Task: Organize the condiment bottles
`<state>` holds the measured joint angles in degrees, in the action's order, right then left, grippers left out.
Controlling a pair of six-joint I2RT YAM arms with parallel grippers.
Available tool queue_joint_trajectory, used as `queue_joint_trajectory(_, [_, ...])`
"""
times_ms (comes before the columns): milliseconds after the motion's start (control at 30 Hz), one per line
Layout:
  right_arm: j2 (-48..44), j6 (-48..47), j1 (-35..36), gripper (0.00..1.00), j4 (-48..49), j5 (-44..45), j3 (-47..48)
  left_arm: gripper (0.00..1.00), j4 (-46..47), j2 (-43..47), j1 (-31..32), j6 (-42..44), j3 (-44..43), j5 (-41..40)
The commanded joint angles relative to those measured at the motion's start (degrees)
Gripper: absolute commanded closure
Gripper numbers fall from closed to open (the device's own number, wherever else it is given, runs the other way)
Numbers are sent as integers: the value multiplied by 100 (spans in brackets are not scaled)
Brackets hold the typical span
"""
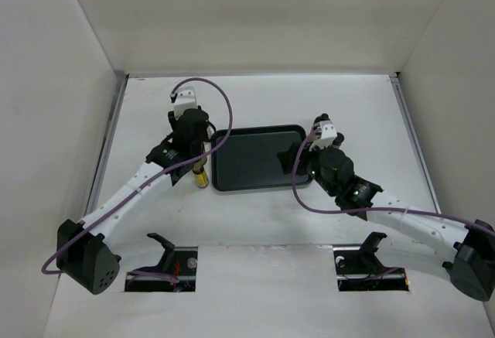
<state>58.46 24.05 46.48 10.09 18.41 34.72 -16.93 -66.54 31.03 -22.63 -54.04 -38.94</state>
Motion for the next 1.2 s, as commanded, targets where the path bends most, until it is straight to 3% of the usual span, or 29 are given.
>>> queue_joint_trajectory(0, [-106, 73, -21, 25, 389, -48, -18, 81, 1059, 142, 144, 285, -826, -272])
queue_joint_trajectory(333, [-466, 196, -152, 25, 433, 188, -211, 81, 1841, -1096, 953, 365, -1556, -18])
queue_joint_trajectory(600, [-686, 345, -381, 31, 362, 268, -396, 81, 2369, -2476, 962, 347, -2347, 474])
queue_joint_trajectory(867, [-651, 372, -407, 29, 389, 242, -422, 80, 2484, -2952, 1015, 312, -2383, 615])
queue_joint_trajectory(1000, [-651, 381, -407, 28, 398, 242, -422, 70, 2545, -2978, 1059, 268, -2146, 572])
queue_joint_trajectory(1167, [-651, 390, -407, 25, 380, 242, -422, 38, 2545, -2856, 1112, 268, -1882, 563])
